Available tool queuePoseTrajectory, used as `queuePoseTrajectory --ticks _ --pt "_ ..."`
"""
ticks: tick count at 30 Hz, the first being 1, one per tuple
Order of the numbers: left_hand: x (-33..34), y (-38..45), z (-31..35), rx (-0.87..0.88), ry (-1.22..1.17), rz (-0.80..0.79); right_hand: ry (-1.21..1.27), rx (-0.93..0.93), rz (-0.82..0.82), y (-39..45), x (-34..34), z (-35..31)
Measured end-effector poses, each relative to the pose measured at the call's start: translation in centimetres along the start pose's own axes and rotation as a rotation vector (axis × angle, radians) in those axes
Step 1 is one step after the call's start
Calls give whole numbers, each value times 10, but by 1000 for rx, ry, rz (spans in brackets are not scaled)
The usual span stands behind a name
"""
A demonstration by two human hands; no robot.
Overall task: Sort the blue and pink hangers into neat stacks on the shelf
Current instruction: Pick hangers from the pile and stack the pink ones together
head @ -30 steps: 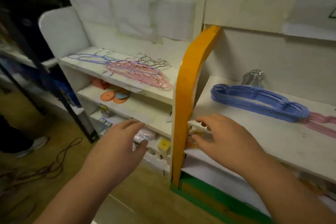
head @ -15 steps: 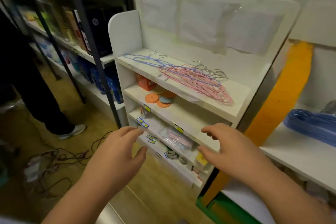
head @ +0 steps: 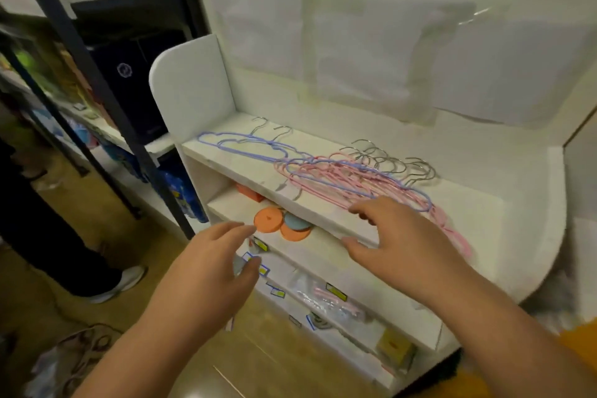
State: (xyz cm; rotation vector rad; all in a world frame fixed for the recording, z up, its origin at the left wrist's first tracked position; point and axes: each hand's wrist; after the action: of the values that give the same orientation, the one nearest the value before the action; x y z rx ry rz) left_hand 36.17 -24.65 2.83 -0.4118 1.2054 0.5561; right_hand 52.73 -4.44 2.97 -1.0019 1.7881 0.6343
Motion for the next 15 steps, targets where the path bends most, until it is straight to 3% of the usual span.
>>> queuePoseTrajectory --ticks 10,15 --pt "11 155 -31 281 -79 -119 -199 273 32 98 21 30" --pt "12 228 -36 446 -110 -143 -250 370 -141 137 20 42"
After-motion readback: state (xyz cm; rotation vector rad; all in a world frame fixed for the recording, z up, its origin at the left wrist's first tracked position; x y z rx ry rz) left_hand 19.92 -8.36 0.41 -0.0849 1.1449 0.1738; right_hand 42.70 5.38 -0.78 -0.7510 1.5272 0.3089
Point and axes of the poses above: each hand's wrist, its own y-axis towards the middle knuckle, its own x-axis out of the palm, z = x × y, and after that the axes turned 8 degrees about -z, right-handed
